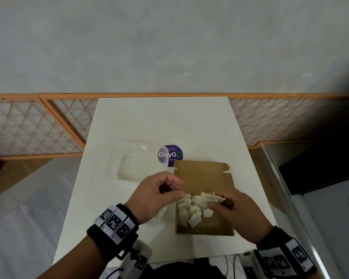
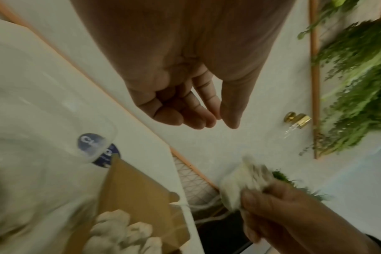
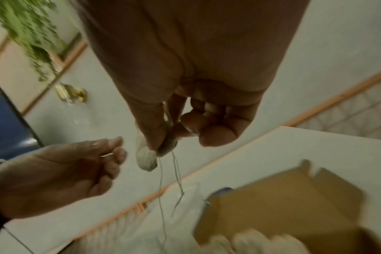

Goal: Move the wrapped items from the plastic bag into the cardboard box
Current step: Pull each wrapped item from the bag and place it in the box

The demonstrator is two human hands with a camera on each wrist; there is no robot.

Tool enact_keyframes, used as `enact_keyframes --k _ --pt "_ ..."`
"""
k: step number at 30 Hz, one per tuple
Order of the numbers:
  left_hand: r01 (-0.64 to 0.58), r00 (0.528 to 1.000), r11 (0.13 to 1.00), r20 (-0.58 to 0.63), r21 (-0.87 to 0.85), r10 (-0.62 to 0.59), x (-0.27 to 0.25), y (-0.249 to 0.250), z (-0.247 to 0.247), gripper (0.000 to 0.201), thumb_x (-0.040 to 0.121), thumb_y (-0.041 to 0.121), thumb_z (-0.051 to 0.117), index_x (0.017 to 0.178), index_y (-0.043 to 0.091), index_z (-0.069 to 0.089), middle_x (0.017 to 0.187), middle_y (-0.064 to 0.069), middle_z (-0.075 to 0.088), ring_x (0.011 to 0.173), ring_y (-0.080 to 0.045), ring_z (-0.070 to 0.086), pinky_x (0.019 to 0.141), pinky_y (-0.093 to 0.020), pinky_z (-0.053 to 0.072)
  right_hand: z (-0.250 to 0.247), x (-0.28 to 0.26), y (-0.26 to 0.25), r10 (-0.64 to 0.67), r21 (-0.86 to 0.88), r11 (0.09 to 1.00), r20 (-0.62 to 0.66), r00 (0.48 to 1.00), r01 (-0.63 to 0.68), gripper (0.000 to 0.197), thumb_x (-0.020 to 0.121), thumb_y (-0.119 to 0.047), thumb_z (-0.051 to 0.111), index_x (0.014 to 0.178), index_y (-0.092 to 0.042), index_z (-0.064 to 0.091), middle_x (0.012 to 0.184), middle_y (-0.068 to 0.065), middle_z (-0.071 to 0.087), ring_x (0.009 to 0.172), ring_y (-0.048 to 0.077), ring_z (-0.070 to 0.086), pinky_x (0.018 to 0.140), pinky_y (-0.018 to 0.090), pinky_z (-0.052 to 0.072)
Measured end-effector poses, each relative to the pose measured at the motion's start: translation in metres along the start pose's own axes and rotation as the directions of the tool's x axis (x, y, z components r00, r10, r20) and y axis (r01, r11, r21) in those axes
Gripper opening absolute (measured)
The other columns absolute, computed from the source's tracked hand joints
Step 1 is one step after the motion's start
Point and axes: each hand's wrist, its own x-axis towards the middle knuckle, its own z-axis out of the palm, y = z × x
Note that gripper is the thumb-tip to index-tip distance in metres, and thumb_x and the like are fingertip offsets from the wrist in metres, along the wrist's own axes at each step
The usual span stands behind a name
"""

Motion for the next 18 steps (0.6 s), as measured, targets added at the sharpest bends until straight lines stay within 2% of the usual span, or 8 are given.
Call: enact_keyframes --k 3,5,7,9,12,14,16,18 --pt "0.076 0.996 0.994 -0.050 0.074 -0.072 -0.006 -0.021 -0.016 0.014 0.084 0.010 0.084 0.093 0.017 0.075 0.086 -0.001 0.076 0.076 -0.017 0.069 0.071 -0.028 0.056 0.007 -0.007 0.044 0.105 -0.059 0.993 0.059 0.993 -0.101 0.009 0.094 -0.042 0.070 0.101 -0.040 0.075 0.091 -0.020 0.070 0.091 0.003 0.064 0.080 0.023 0.051" --pt "0.124 0.991 0.985 -0.070 0.119 -0.117 -0.010 -0.033 -0.026 0.012 0.085 0.015 0.083 0.093 0.017 0.074 0.087 -0.006 0.078 0.080 -0.027 0.073 0.076 -0.035 0.058 0.020 -0.006 0.071 0.178 -0.091 0.982 0.124 0.976 -0.168 0.007 0.094 -0.038 0.070 0.094 -0.033 0.075 0.087 -0.009 0.071 0.085 0.009 0.064 0.079 0.033 0.052" --pt "0.197 0.977 0.963 -0.123 0.182 -0.177 -0.013 -0.046 -0.034 0.011 0.085 0.018 0.084 0.091 0.021 0.075 0.088 -0.004 0.079 0.085 -0.025 0.075 0.080 -0.035 0.058 0.036 -0.001 0.096 0.251 -0.142 0.963 0.177 0.952 -0.227 0.022 0.090 -0.045 0.067 0.086 -0.024 0.072 0.082 0.000 0.068 0.078 0.014 0.062 0.075 0.040 0.050" --pt "0.254 0.961 0.942 -0.170 0.221 -0.219 -0.016 -0.056 -0.041 0.012 0.083 0.021 0.085 0.087 0.027 0.076 0.088 0.000 0.079 0.085 -0.022 0.074 0.081 -0.033 0.058 0.054 0.008 0.116 0.297 -0.223 0.943 0.218 0.930 -0.249 0.028 0.087 -0.048 0.062 0.075 -0.023 0.064 0.074 0.002 0.062 0.073 0.016 0.059 0.069 0.039 0.048" --pt "0.294 0.949 0.933 -0.184 0.208 -0.257 -0.021 -0.064 -0.045 0.012 0.083 0.021 0.085 0.085 0.029 0.076 0.089 0.001 0.079 0.087 -0.021 0.074 0.082 -0.032 0.058 0.074 0.024 0.127 0.359 -0.322 0.908 0.272 0.893 -0.267 0.028 0.093 -0.038 0.062 0.068 -0.030 0.051 0.071 -0.007 0.055 0.070 0.012 0.053 0.061 0.025 0.040" --pt "0.320 0.939 0.930 -0.190 0.183 -0.286 -0.024 -0.067 -0.046 0.009 0.084 0.019 0.085 0.085 0.023 0.076 0.088 0.003 0.080 0.086 -0.015 0.075 0.081 -0.026 0.056 0.082 0.035 0.132 0.406 -0.371 0.883 0.296 0.865 -0.288 0.021 0.093 -0.038 0.060 0.075 -0.029 0.053 0.078 -0.007 0.057 0.080 0.018 0.060 0.063 0.024 0.042" --pt "0.343 0.932 0.912 -0.206 0.226 -0.299 -0.025 -0.073 -0.047 0.009 0.084 0.022 0.084 0.088 0.020 0.076 0.087 0.005 0.079 0.082 -0.011 0.073 0.078 -0.021 0.054 0.088 0.044 0.133 0.436 -0.391 0.865 0.276 0.856 -0.315 0.014 0.092 -0.040 0.058 0.095 -0.026 0.062 0.095 -0.002 0.065 0.094 0.023 0.065 0.078 0.030 0.052" --pt "0.364 0.927 0.882 -0.214 0.299 -0.310 -0.026 -0.080 -0.050 0.009 0.085 0.024 0.084 0.089 0.022 0.076 0.087 0.007 0.078 0.076 -0.007 0.069 0.073 -0.018 0.053 0.091 0.051 0.130 0.448 -0.369 0.861 0.219 0.867 -0.351 0.029 0.094 -0.037 0.057 0.120 -0.026 0.060 0.112 0.001 0.067 0.105 0.024 0.065 0.089 0.035 0.053"
